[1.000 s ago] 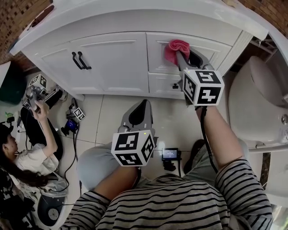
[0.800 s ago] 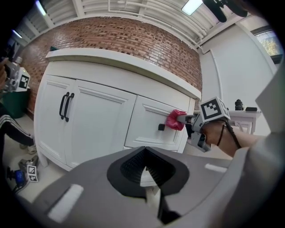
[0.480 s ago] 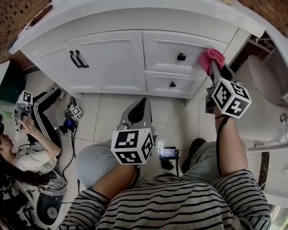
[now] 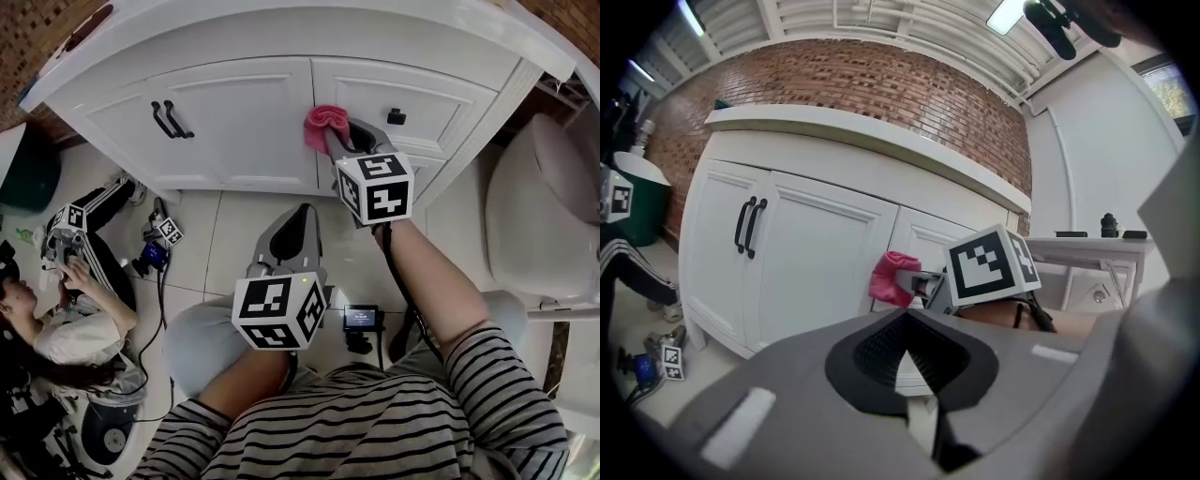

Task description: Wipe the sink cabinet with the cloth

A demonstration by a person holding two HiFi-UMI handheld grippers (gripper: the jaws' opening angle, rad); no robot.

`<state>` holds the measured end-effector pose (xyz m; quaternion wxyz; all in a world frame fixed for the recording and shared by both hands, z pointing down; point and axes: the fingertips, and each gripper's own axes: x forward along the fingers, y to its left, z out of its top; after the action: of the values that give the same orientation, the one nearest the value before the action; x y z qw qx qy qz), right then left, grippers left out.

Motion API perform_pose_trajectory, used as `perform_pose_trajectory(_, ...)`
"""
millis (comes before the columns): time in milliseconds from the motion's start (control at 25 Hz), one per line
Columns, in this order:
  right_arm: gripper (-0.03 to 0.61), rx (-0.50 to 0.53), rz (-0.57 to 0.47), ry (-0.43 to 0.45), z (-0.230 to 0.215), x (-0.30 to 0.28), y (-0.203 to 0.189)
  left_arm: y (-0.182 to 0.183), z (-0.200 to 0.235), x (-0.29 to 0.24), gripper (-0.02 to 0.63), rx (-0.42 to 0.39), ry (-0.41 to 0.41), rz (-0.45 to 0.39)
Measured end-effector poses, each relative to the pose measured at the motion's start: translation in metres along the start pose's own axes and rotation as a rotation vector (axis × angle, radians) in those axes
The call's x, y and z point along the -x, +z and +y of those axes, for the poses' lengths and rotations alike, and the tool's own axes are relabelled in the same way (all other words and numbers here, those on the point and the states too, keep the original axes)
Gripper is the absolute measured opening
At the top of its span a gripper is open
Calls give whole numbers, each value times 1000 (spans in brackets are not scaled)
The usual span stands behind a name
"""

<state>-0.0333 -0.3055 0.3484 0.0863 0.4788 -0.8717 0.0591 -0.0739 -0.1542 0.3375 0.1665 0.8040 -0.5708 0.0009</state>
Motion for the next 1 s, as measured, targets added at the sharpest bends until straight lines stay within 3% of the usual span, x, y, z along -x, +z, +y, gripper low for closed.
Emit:
perform_pose_trajectory(240,89,-75,60,-154,-80,44,-44,-3,-7,-3,-2,2,-29,14)
perform_pose_trajectory(440,88,-147,32,-351,-165,113,-48,-4,-13,-6,-2,-12,-31,19)
perform_pose_trajectory(600,89,-144,28,-419,-184,140,-46,-10,-17,-7,-2,-32,-28,32)
perform_pose_trajectory(680,86,-145,13,-385,-166,132,-43,-11,-16,-5,-2,-31,-26,35)
perform_pose_trajectory(880,86,-83,23,-109,-61,59,-51,-8,-11,-5,-2,-25,-18,27)
perform_pose_trajectory(1000,87,-20,43,-4,-11,14,-61,-7,-5,-3,-2,-16,-7,24)
